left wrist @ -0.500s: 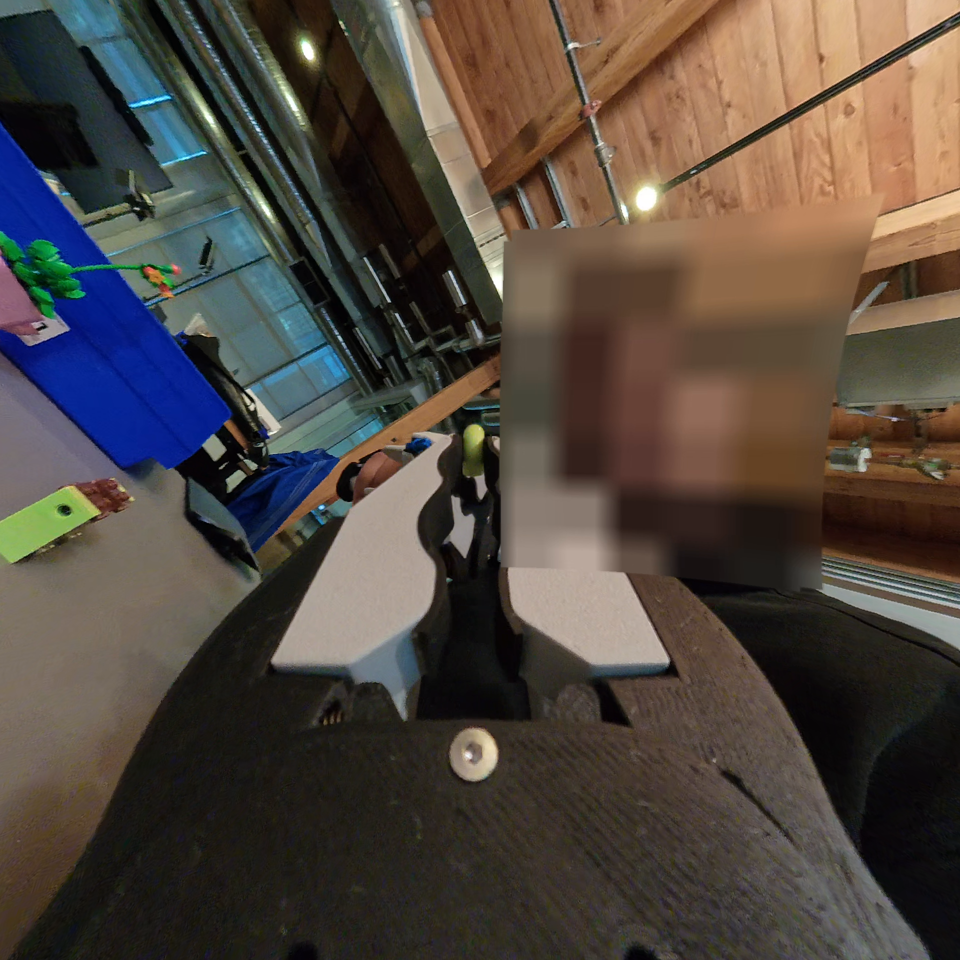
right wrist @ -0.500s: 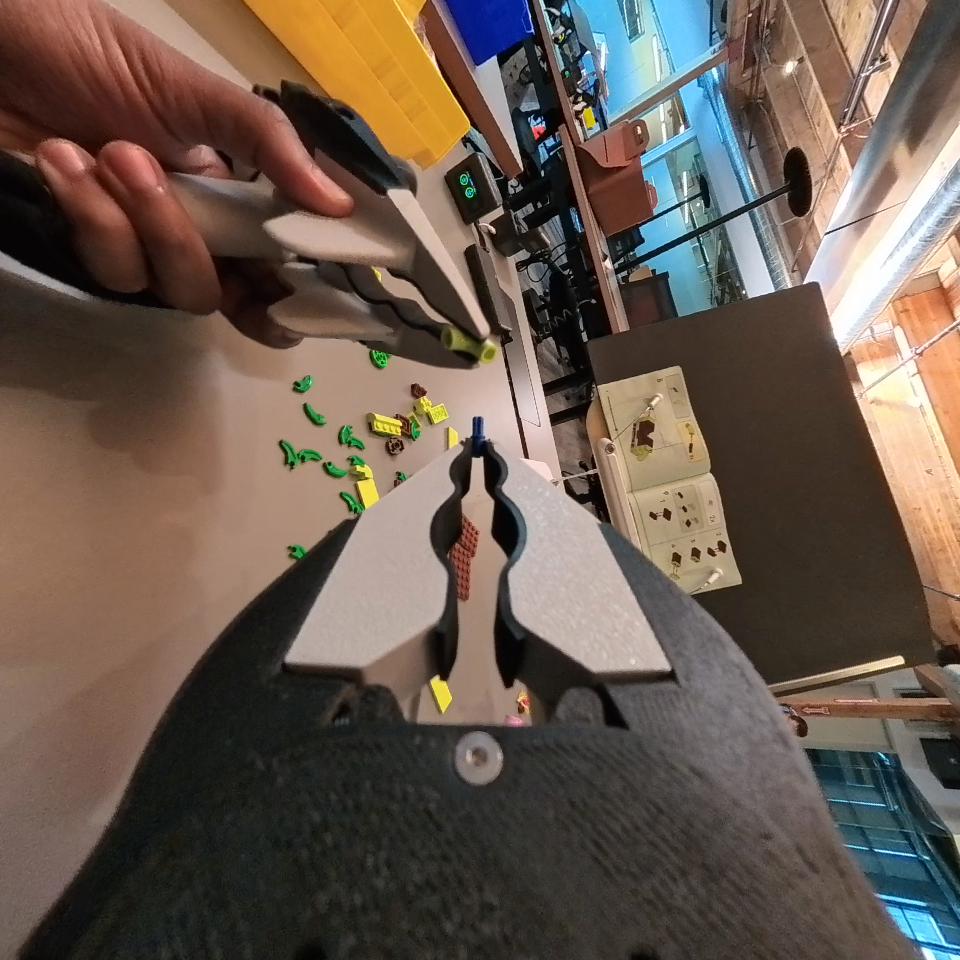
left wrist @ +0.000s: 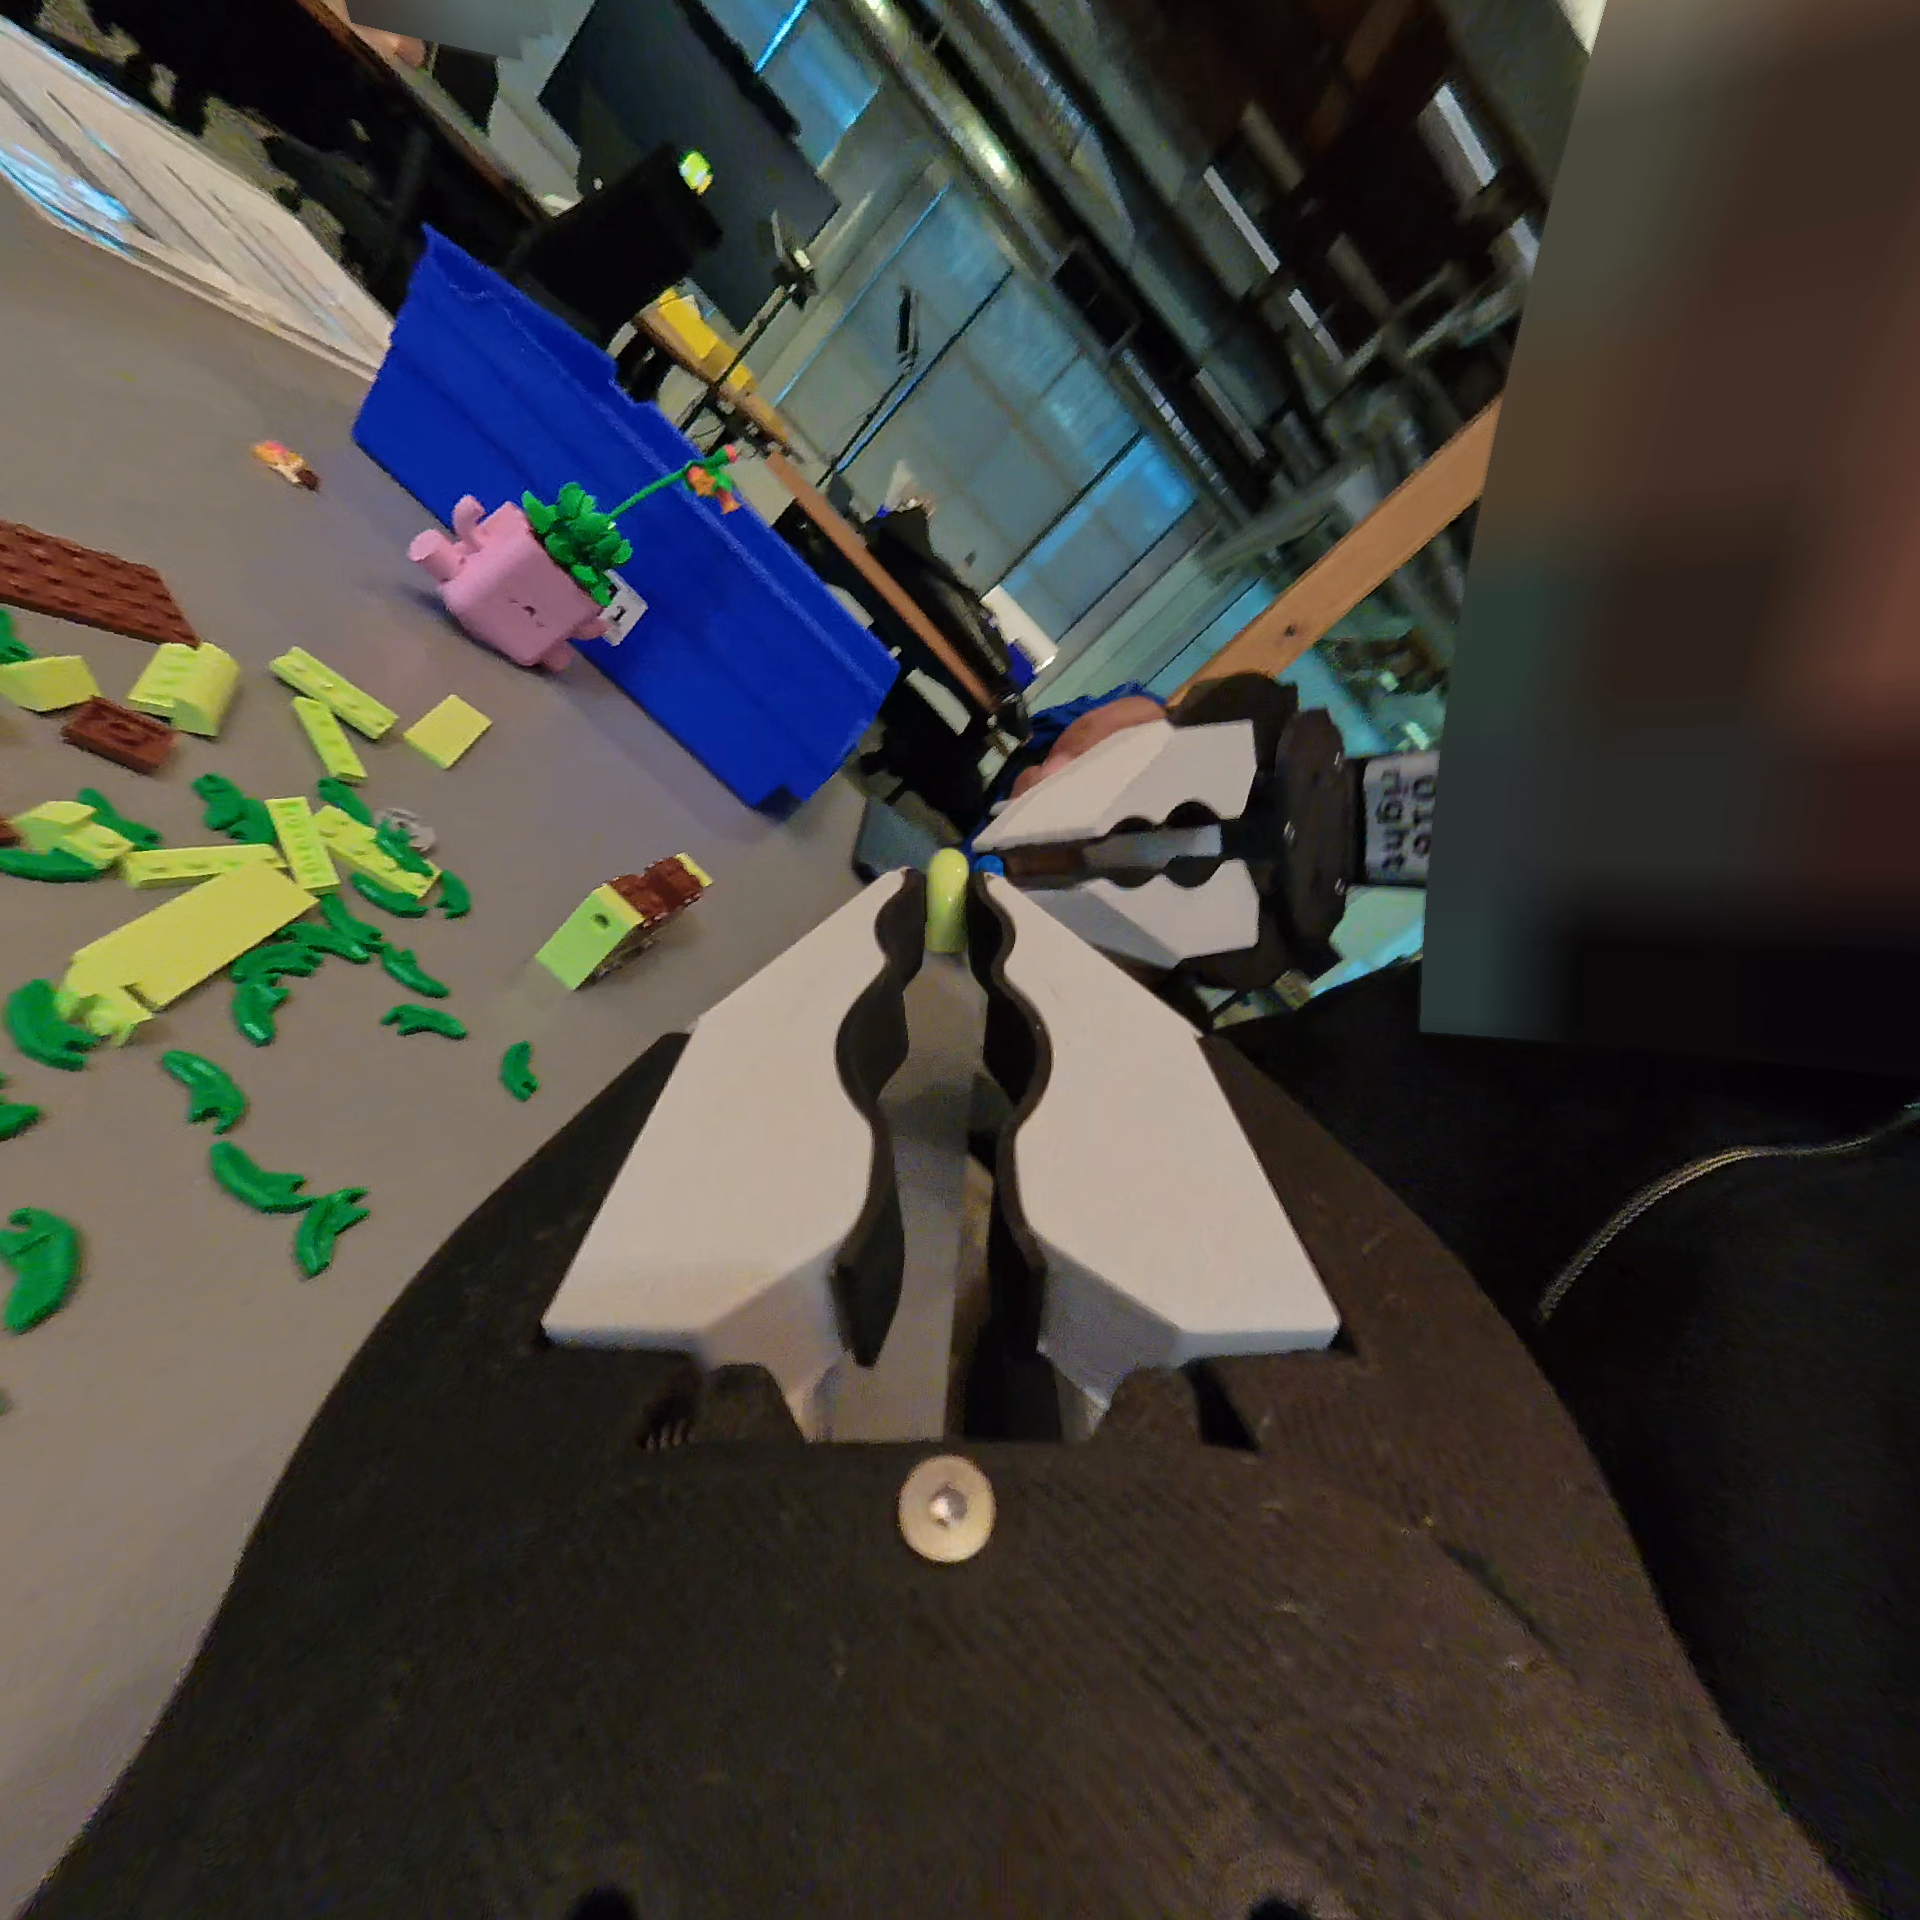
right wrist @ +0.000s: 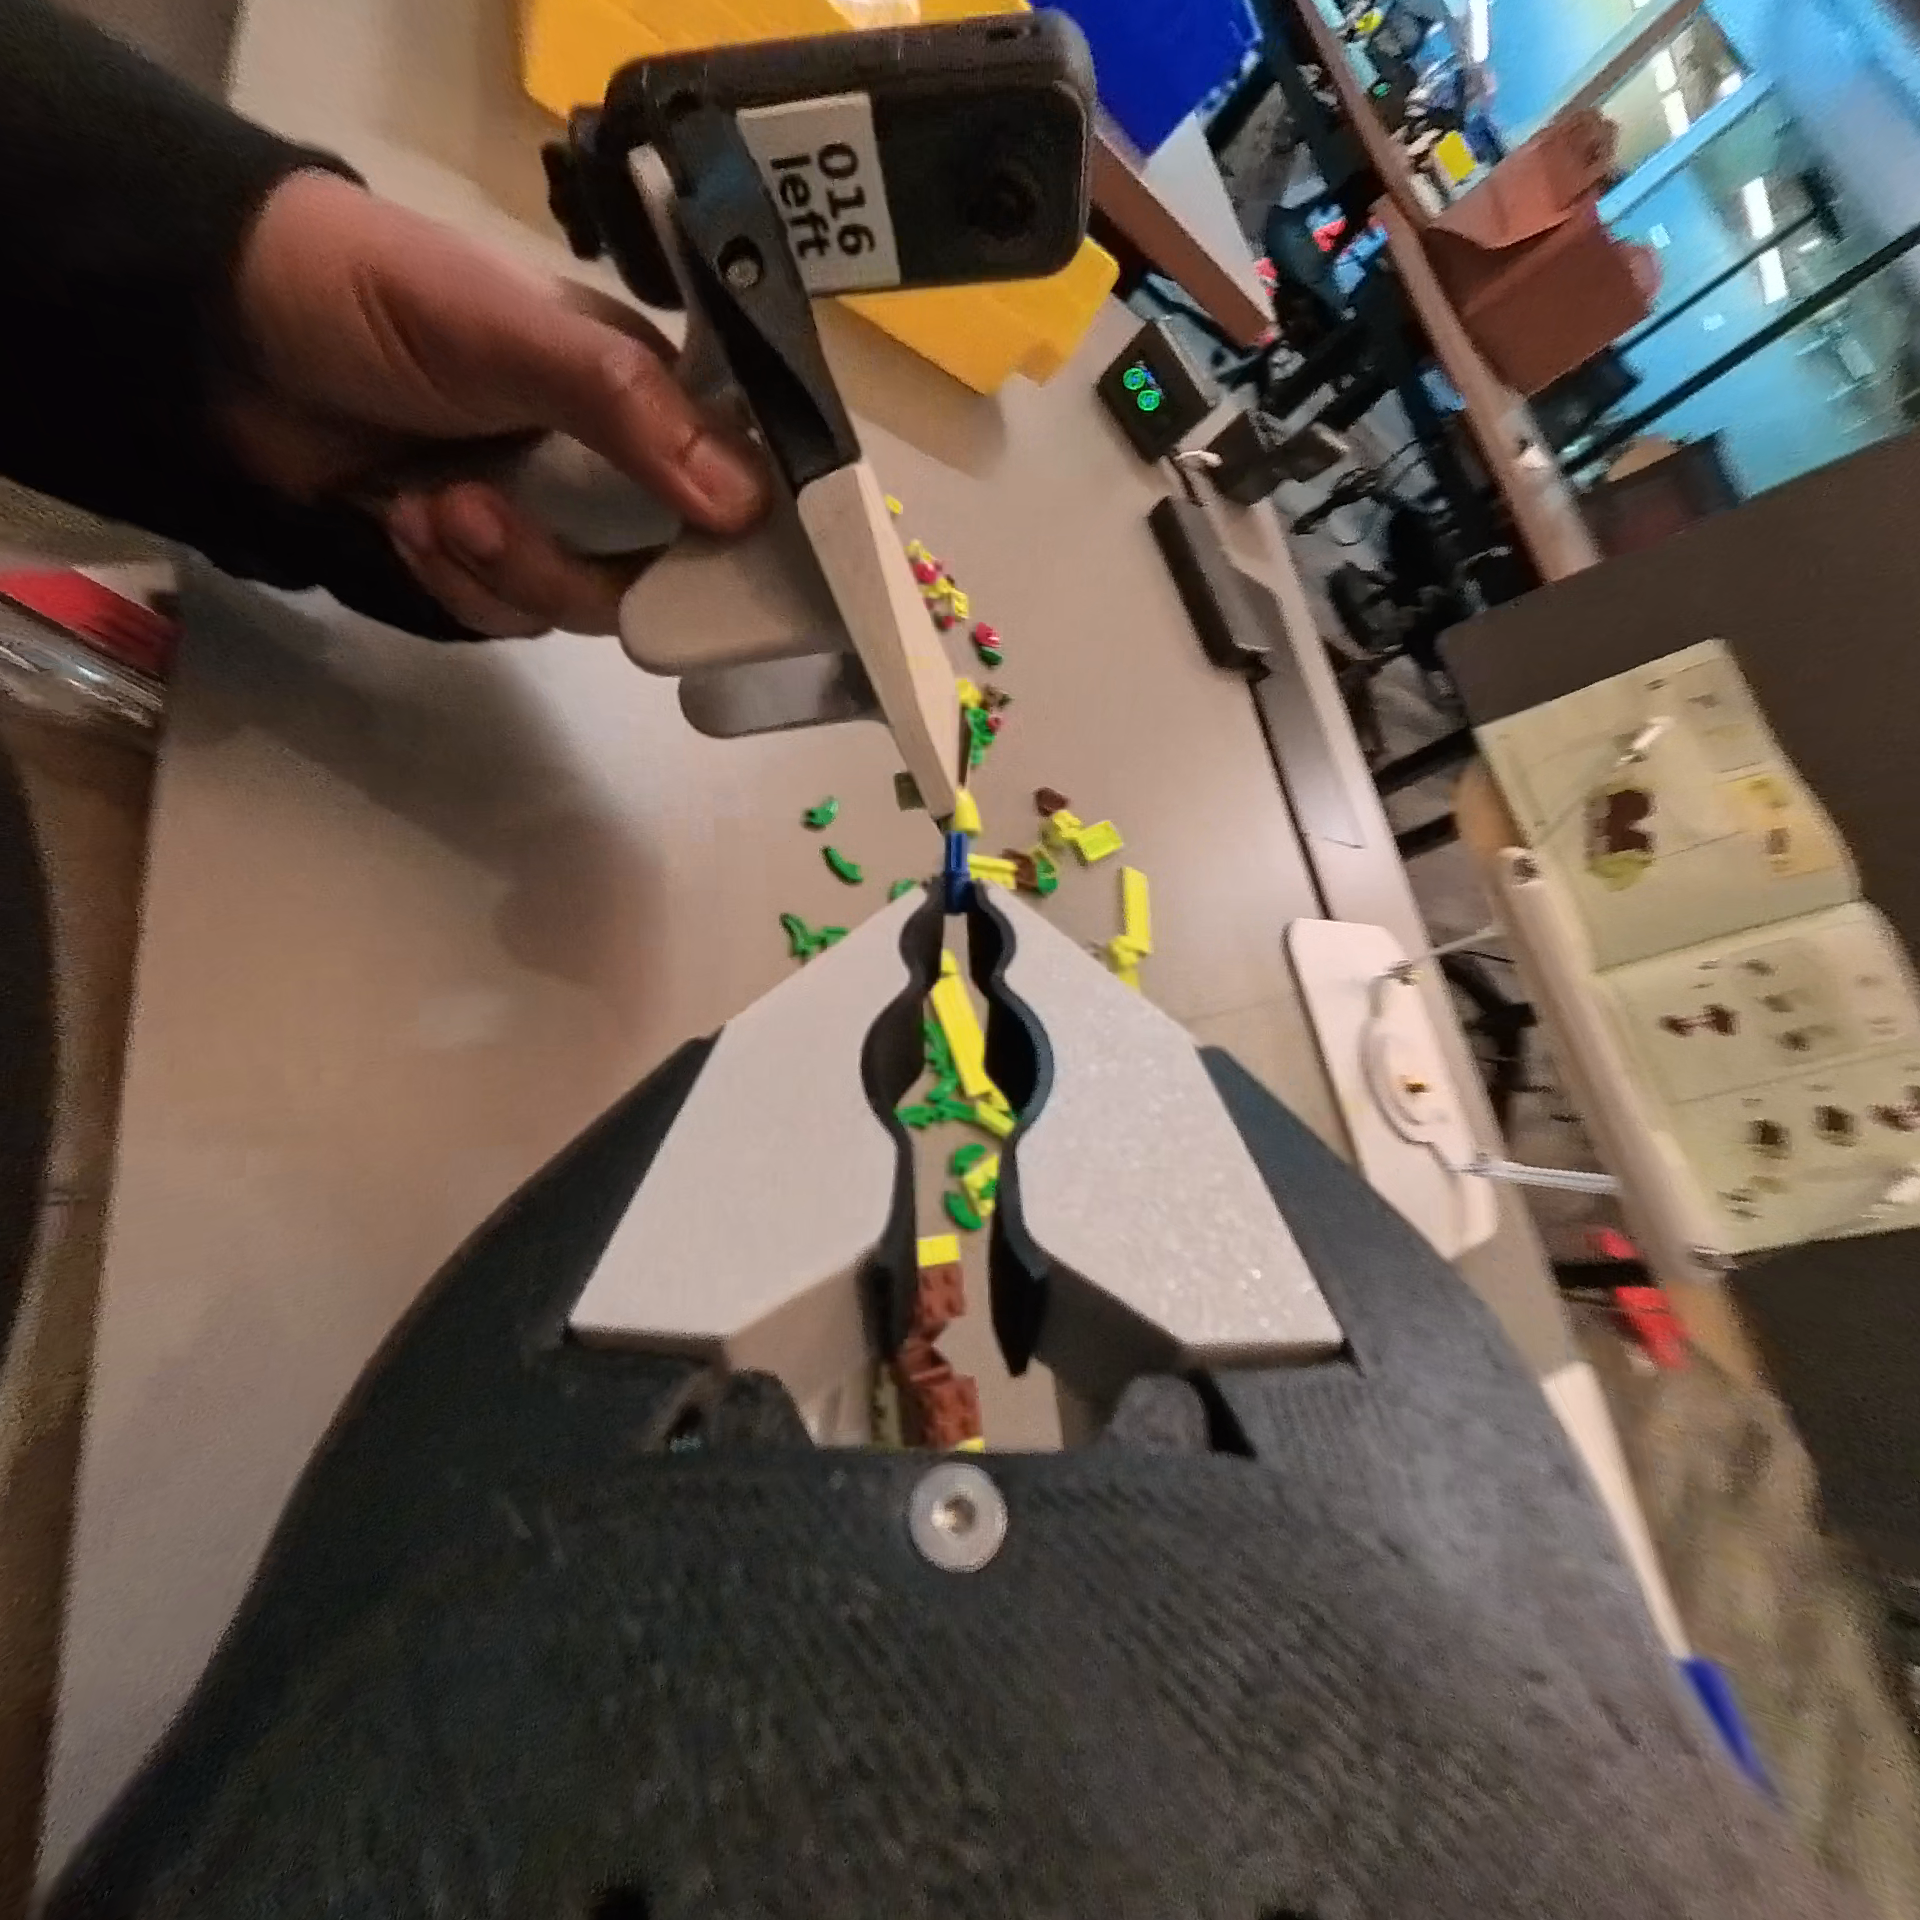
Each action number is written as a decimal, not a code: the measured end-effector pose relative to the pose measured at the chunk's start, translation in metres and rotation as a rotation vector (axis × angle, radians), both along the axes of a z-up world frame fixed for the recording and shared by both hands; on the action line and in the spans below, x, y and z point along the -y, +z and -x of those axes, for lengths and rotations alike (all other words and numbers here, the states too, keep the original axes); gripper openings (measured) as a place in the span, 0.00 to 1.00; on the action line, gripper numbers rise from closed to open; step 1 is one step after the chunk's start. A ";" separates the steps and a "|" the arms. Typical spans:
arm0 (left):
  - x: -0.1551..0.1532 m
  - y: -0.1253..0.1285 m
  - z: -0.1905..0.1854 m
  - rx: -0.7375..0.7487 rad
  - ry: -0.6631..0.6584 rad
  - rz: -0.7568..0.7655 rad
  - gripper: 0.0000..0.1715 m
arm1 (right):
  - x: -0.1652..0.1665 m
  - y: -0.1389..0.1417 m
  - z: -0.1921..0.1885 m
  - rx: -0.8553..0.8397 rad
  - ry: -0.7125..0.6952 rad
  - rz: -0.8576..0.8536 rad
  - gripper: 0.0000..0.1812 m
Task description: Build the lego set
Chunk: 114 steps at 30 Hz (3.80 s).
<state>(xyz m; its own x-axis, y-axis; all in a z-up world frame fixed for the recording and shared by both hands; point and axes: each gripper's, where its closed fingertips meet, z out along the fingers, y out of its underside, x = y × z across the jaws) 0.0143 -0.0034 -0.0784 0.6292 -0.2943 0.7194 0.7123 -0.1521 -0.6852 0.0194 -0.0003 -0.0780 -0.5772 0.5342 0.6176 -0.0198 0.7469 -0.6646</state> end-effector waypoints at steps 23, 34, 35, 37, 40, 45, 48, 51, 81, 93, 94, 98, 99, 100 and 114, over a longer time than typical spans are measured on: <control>-0.005 -0.023 -0.006 -0.227 -0.018 0.174 0.03 | -0.007 -0.026 0.001 0.208 0.087 0.233 0.01; -0.004 -0.027 -0.006 -0.228 -0.028 0.202 0.03 | -0.002 -0.031 0.003 0.166 0.088 0.162 0.01; -0.004 -0.027 -0.006 -0.221 -0.029 0.203 0.03 | -0.002 -0.031 0.003 0.157 0.087 0.155 0.01; -0.003 -0.028 -0.007 -0.188 -0.043 0.209 0.03 | -0.002 -0.031 0.003 0.138 0.091 0.138 0.01; -0.003 -0.028 -0.008 -0.127 -0.064 0.211 0.03 | -0.002 -0.029 0.002 0.106 0.095 0.116 0.01; -0.003 -0.034 -0.011 -0.142 -0.076 0.254 0.03 | -0.001 -0.035 0.000 0.113 0.097 0.073 0.01; -0.003 -0.042 -0.013 -0.185 -0.100 0.304 0.03 | -0.001 -0.042 -0.002 0.122 0.107 0.034 0.01; -0.003 -0.057 -0.021 -0.237 -0.157 0.377 0.03 | -0.002 -0.056 -0.010 0.166 0.144 -0.011 0.01; -0.005 -0.128 -0.064 -0.260 -0.428 0.591 0.02 | -0.002 -0.128 -0.051 0.374 0.338 0.006 0.00; -0.006 -0.128 -0.061 -0.186 -0.432 0.601 0.02 | -0.002 -0.127 -0.047 0.340 0.341 0.068 0.00; -0.006 -0.128 -0.062 -0.183 -0.431 0.603 0.02 | -0.002 -0.127 -0.047 0.334 0.335 0.064 0.00; -0.007 -0.128 -0.061 -0.146 -0.421 0.616 0.02 | -0.002 -0.128 -0.047 0.301 0.326 0.033 0.00; -0.007 -0.128 -0.061 -0.135 -0.416 0.621 0.02 | -0.002 -0.128 -0.047 0.292 0.324 0.027 0.00; -0.007 -0.128 -0.061 -0.119 -0.410 0.628 0.02 | -0.002 -0.128 -0.046 0.281 0.320 0.022 0.00; -0.010 -0.104 -0.056 -0.072 -0.336 0.453 0.03 | -0.008 -0.098 -0.044 0.347 0.238 0.331 0.11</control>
